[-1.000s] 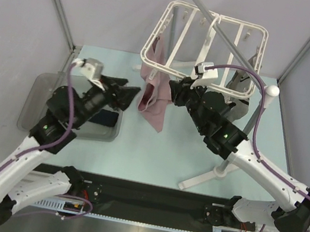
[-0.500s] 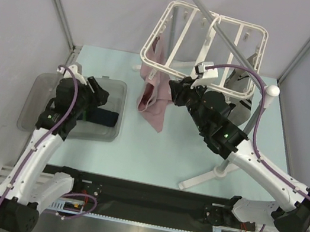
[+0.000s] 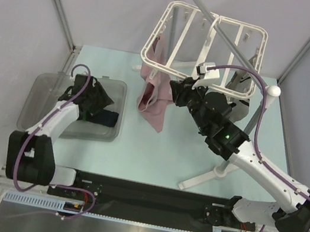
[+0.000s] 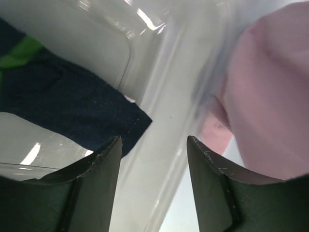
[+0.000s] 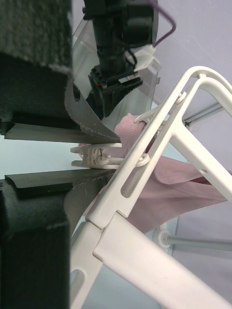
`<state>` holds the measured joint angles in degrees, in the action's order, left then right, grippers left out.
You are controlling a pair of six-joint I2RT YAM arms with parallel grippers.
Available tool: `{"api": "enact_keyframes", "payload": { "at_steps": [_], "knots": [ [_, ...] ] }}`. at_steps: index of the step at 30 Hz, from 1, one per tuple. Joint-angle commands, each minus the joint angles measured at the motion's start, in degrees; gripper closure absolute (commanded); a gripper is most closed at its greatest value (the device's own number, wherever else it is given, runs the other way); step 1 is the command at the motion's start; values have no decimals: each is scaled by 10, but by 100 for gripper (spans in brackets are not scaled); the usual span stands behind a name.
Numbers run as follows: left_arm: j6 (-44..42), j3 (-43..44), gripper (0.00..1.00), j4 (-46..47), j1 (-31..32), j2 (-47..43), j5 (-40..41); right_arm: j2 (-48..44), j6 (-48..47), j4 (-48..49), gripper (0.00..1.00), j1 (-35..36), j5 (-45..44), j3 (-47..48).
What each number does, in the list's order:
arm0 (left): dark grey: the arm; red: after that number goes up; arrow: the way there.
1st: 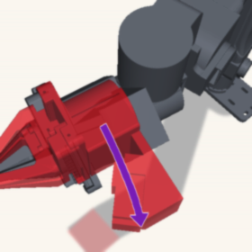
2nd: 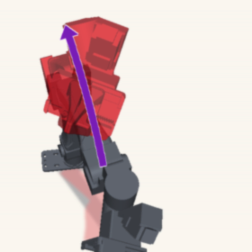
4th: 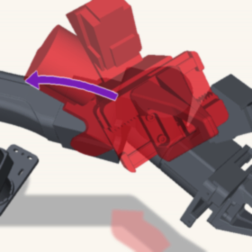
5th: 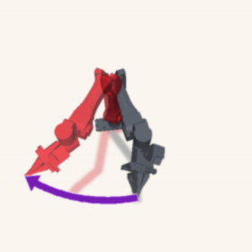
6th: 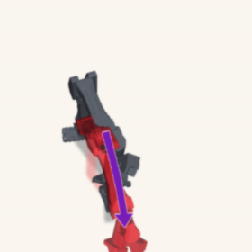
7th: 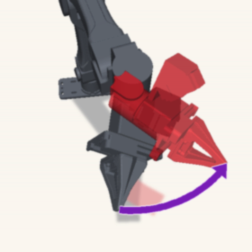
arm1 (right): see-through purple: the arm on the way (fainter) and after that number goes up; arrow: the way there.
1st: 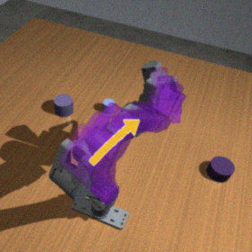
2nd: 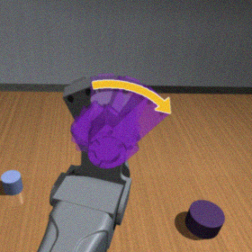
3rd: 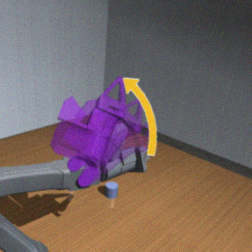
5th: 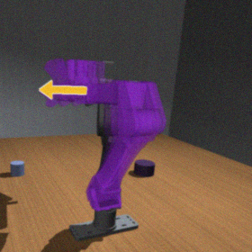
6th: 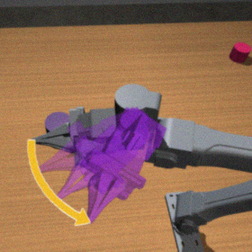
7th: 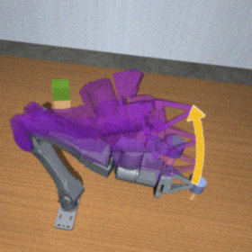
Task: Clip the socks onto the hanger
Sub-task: Pick up the sock from the bin.
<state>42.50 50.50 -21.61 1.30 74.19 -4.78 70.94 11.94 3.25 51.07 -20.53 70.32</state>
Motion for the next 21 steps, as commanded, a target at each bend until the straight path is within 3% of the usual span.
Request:
{"api": "enact_keyframes", "payload": {
  "at_steps": [1, 8, 14, 18, 19, 21],
  "knots": [
    [63, -17, 39, 62, -9, 39, -32, -22, 9, 10, 100, -1, 4, -4],
    [117, -11, 37, 67, -11, 101, 11, -24, 12, 7, 100, 2, 6, -8],
    [171, 22, 40, -29, -11, 163, 38, -19, 14, 13, 100, 3, 8, -5],
    [192, 15, 40, -30, -28, 194, 47, -16, 15, 13, 100, 4, 8, -7],
    [195, 13, 41, -27, -31, 197, 47, -17, 14, 13, 100, 4, 7, -7],
    [190, 9, 54, -13, -32, 202, 33, -18, 12, 12, 100, 5, 7, -8]
  ]
}}
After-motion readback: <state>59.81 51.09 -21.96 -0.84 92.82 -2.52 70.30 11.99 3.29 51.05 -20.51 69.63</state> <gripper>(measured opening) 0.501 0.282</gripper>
